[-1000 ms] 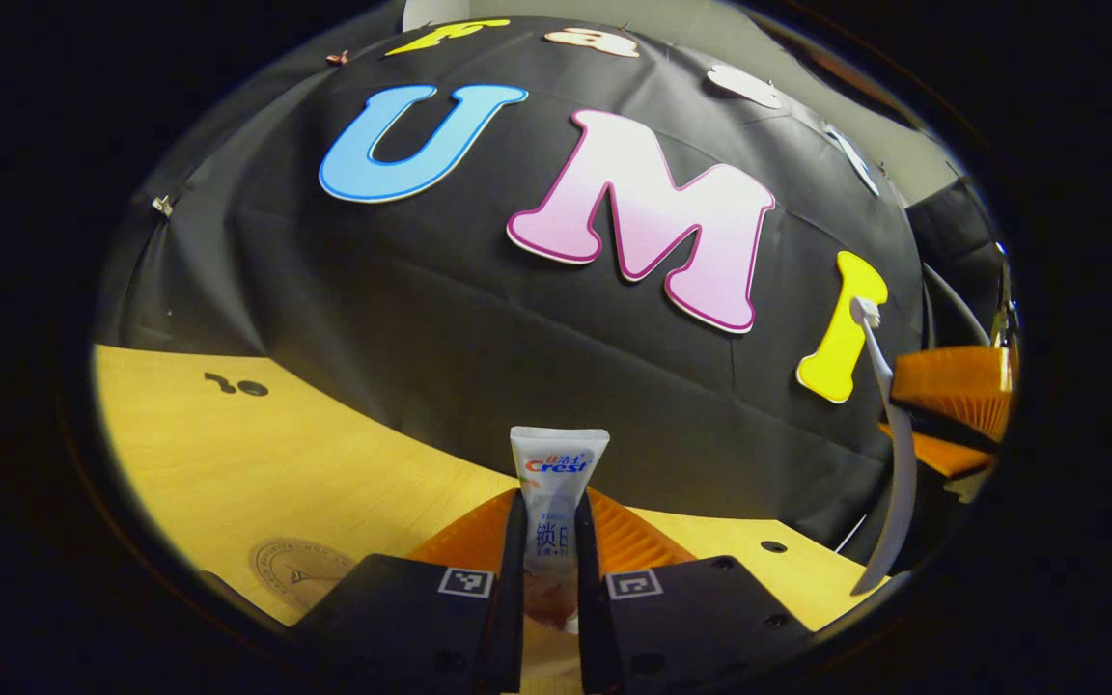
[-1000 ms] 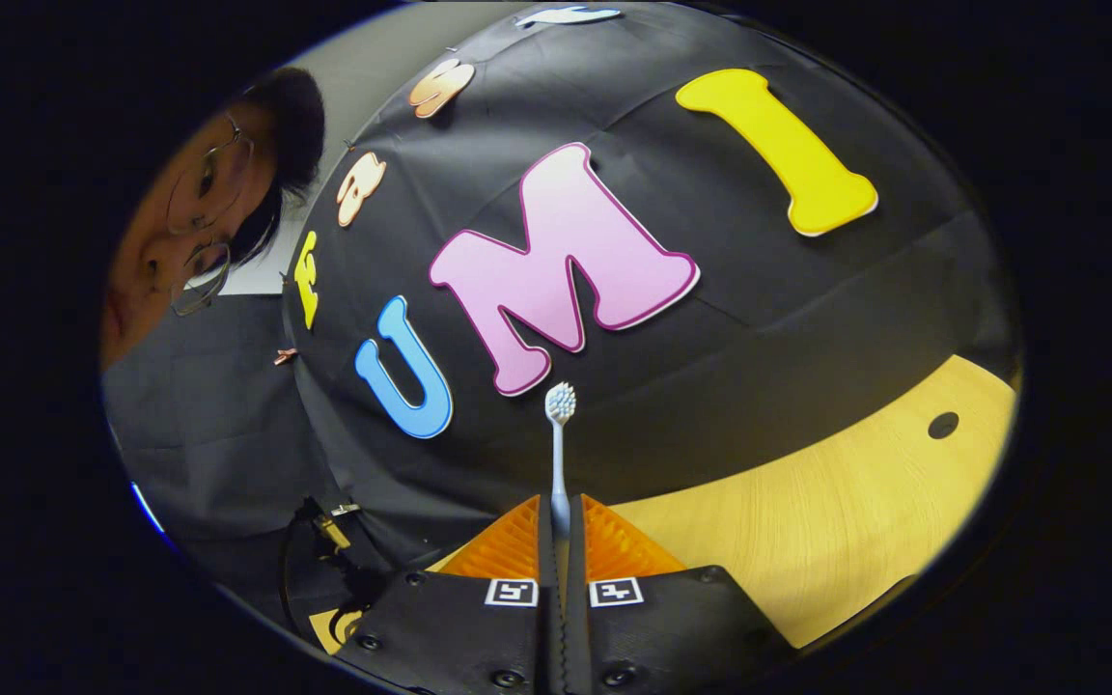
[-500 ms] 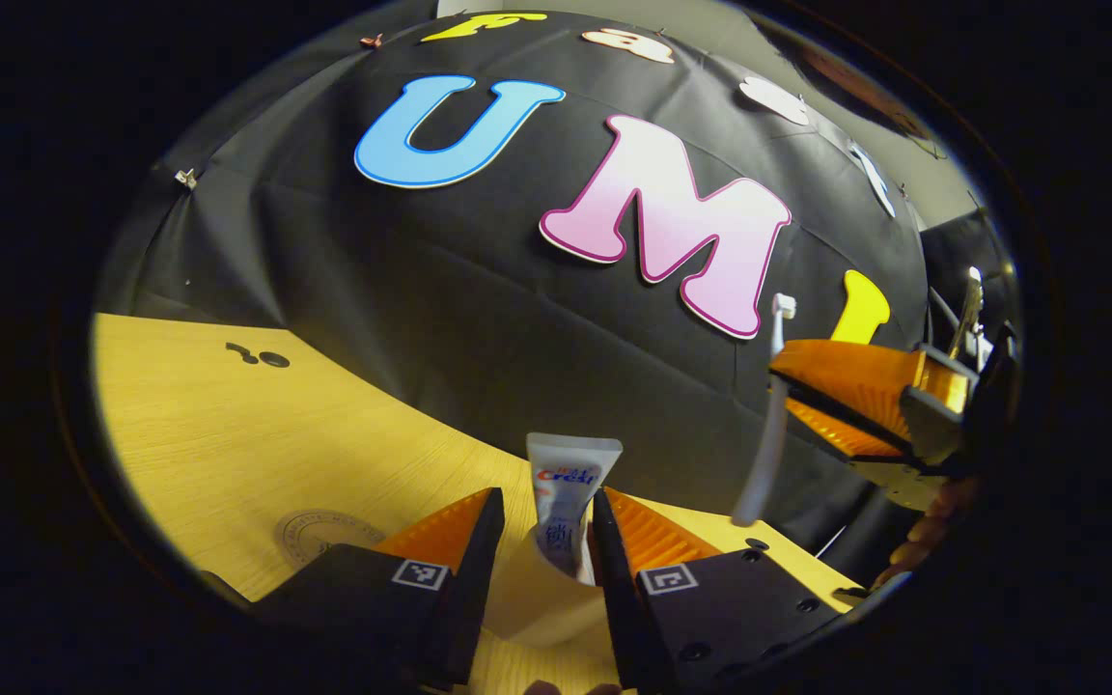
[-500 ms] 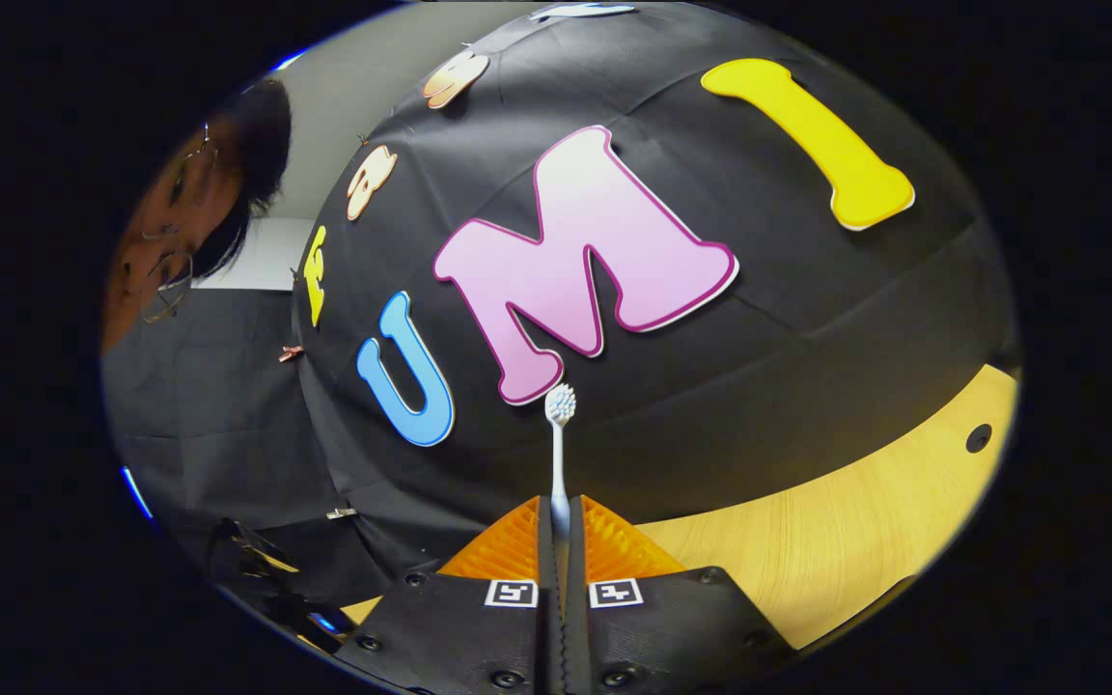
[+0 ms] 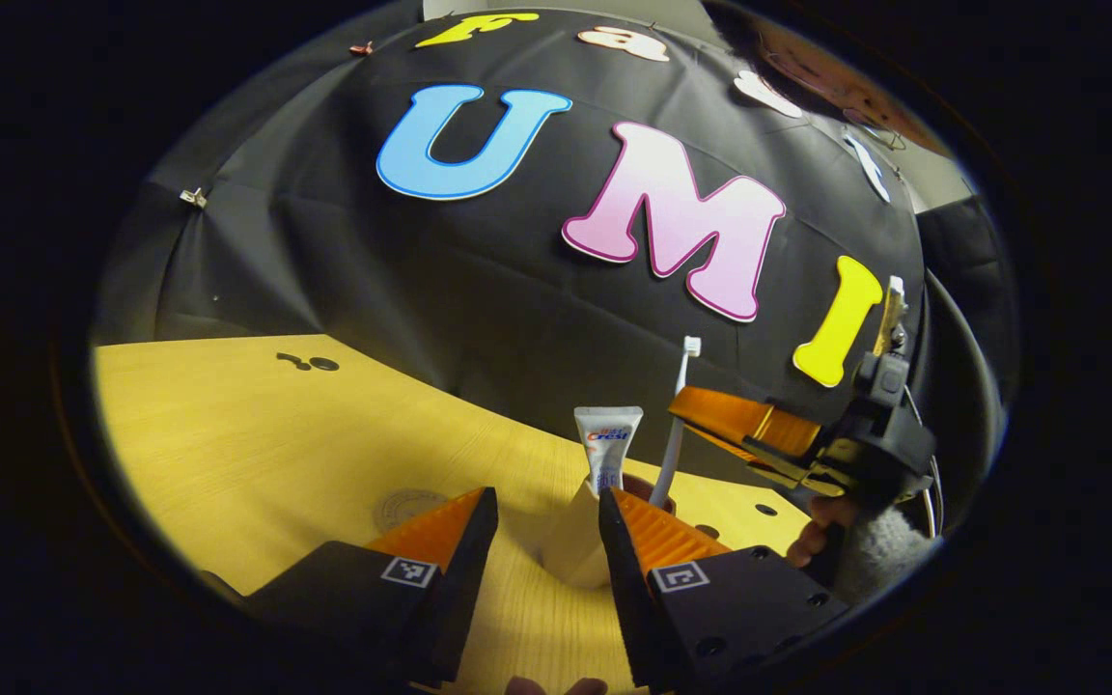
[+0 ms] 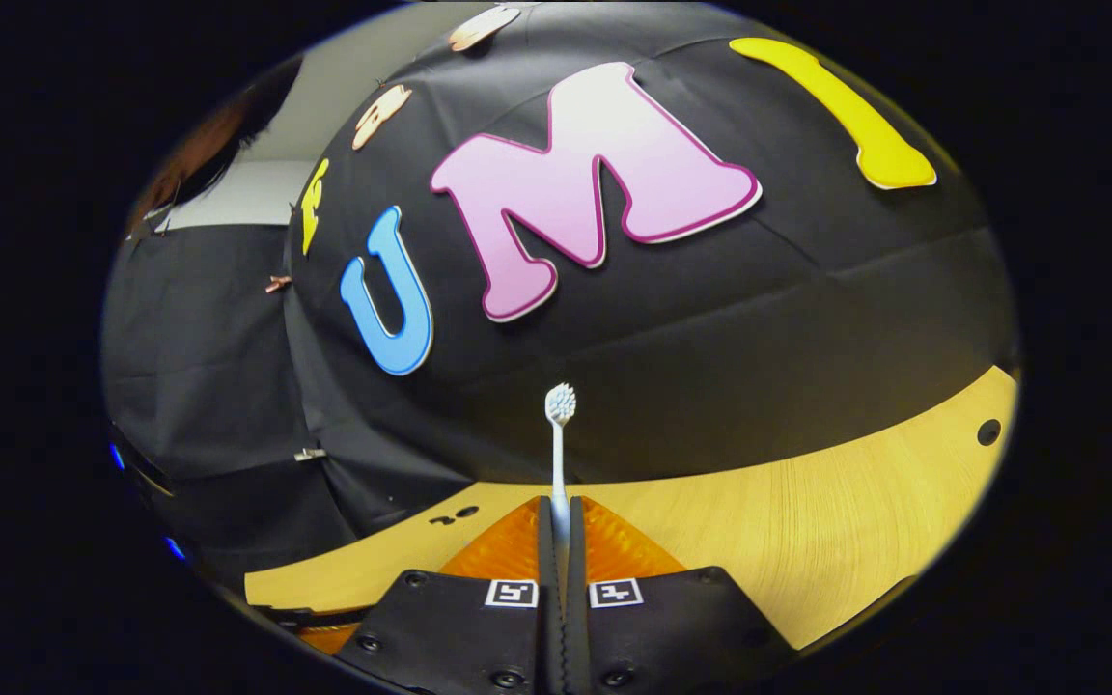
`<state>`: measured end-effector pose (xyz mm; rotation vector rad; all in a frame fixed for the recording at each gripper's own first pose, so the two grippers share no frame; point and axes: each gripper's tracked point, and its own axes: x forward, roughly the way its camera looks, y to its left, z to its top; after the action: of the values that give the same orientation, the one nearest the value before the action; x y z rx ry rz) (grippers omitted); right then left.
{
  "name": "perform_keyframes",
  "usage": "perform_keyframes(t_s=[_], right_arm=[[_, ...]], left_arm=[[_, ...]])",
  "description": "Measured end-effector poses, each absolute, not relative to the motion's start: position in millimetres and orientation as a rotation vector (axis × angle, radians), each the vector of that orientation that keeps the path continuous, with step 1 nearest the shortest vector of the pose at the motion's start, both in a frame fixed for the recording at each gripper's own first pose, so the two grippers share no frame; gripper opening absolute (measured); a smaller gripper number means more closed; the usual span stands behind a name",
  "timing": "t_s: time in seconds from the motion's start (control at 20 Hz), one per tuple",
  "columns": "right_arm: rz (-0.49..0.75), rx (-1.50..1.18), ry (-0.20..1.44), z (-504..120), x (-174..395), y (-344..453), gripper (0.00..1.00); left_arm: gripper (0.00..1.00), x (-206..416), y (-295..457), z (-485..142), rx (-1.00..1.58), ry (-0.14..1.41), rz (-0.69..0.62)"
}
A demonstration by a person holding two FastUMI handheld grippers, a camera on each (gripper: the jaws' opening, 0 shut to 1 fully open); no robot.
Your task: Put the toothbrush and toothpaste on the desktop into the cup, then pick up the cup and place it on the coaster on the desktop.
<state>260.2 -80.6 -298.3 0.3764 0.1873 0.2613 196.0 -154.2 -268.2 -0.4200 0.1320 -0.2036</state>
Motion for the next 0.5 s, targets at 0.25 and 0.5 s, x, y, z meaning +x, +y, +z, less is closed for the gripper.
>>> perform_keyframes(t_s=[0.25, 0.5], right_arm=[[0.241, 0.297, 0.262, -328, 256, -78, 0.04], [0.235, 0.247, 0.278, -333, 252, -75, 0.09]], left_arm=[[0.66, 175, -149, -269, -0.424, 0.161, -0.202], [0.66, 161, -139, -277, -0.360, 0.189, -0.193]])
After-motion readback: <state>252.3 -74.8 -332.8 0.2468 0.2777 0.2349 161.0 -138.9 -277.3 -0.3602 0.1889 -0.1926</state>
